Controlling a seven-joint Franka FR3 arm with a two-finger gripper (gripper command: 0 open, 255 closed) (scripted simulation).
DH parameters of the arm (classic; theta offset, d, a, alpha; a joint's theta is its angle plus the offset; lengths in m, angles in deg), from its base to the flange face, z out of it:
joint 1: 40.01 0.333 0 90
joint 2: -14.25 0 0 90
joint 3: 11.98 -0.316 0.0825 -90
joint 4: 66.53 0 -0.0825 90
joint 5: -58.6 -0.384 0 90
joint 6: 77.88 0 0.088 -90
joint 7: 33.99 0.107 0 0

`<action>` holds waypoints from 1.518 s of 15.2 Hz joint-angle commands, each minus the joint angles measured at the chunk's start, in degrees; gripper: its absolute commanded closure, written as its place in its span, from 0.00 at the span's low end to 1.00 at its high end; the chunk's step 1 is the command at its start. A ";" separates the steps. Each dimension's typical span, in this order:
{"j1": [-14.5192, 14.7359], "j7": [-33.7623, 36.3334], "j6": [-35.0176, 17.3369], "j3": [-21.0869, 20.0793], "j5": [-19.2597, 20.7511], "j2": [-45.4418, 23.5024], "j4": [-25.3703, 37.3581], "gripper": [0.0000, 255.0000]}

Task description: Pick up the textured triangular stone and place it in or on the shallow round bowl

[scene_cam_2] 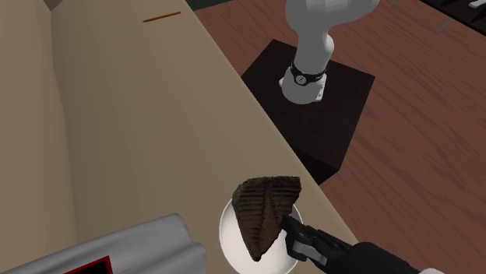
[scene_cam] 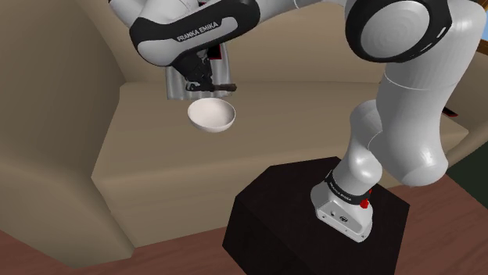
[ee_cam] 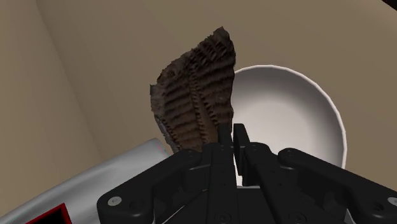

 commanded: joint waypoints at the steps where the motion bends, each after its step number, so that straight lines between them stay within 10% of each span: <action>1: 0.02 -0.15 0.59 -0.02 -0.07 -0.09 0.65 1.00; 23: -1.14 2.69 -8.79 -1.23 -1.97 -5.47 -4.14 1.00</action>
